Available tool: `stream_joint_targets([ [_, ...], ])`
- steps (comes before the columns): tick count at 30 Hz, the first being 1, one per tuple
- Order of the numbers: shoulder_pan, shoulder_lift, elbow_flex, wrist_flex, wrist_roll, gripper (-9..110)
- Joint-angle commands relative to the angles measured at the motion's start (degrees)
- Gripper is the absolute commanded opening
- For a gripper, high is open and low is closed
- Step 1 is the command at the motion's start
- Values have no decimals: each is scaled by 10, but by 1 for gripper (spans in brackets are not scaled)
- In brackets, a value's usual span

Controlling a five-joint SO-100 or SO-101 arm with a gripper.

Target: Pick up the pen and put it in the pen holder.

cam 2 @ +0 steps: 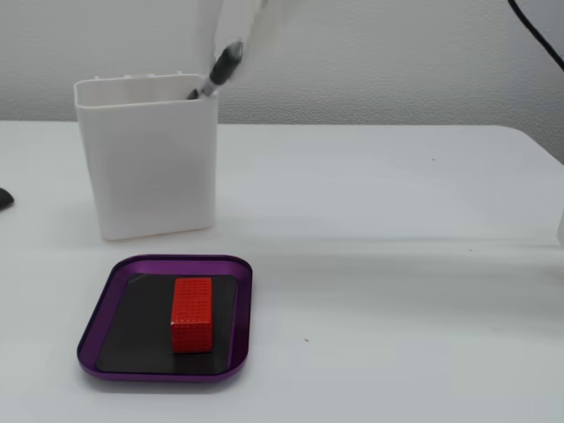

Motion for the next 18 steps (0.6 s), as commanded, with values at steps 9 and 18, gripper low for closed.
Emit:
stream_joint_targets([
  [9,1,-16,-19,2,-3,9],
  [18,1,-6,-41,28,1,24],
])
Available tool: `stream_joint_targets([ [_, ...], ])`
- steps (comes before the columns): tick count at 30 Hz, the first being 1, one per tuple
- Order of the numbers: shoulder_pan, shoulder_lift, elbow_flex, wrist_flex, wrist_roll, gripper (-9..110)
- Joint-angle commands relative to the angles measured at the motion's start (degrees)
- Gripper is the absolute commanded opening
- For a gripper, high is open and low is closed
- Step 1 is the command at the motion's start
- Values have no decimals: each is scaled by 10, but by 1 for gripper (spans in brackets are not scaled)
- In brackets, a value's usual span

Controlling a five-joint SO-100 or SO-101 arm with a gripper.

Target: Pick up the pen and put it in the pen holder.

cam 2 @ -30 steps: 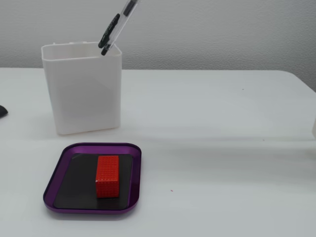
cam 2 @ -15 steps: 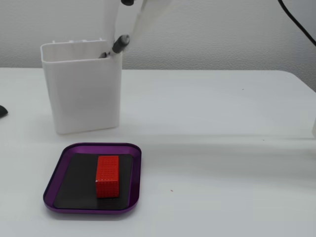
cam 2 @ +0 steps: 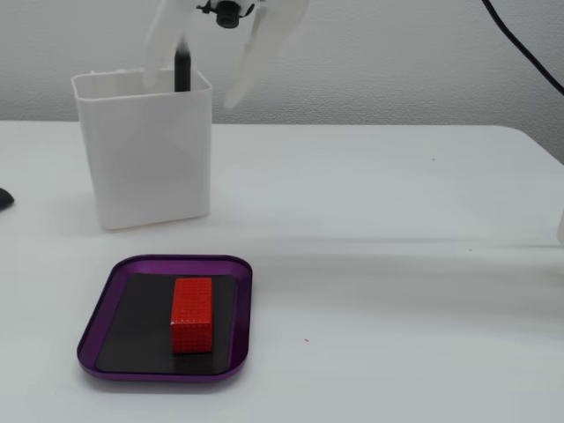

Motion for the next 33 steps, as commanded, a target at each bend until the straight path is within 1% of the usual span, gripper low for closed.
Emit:
stream_joint_targets([
  [1,1,24,-45,24,4,24],
  [5,-2,63,-78,35,4,24],
  [8,-3,113,-73,36,7,24],
  [11,-3,161,-35,39,43,24],
  [18,-41,301,231,30,155,24],
  [22,-76,379,398,-25,217,24],
  [26,-86,446,559,-98,291,24],
  [29,-86,486,671,-143,308,24],
  [33,-86,527,809,-206,305,24],
])
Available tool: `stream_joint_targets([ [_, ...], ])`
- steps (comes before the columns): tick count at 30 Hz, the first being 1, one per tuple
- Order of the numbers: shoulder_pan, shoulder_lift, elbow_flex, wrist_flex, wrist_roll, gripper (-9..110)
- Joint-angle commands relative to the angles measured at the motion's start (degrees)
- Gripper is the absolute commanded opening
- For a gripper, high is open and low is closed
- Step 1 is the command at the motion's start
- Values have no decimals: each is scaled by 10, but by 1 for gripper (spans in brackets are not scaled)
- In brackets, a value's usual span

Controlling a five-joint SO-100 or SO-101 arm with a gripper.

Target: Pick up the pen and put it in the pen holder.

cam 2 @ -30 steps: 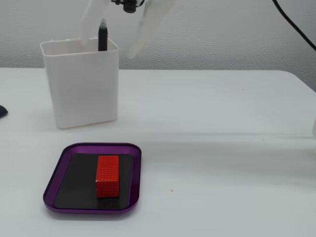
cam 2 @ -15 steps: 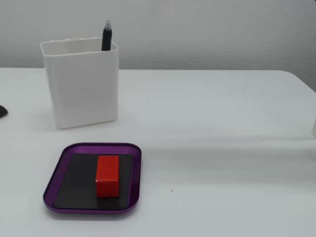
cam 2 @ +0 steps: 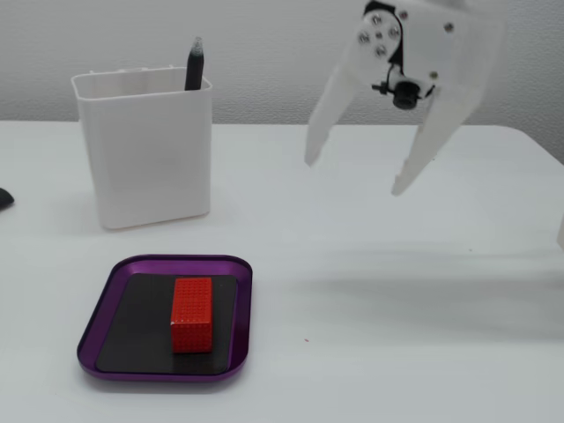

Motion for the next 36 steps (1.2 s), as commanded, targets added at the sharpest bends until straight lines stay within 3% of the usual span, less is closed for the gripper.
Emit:
stream_joint_targets([
  [1,-2,47,105,-49,2,24],
  [23,-3,259,470,-209,1,23],
  [26,-3,296,480,-207,-1,18],
  [30,-3,343,485,-198,-31,0],
  [36,3,403,502,-175,-40,0],
])
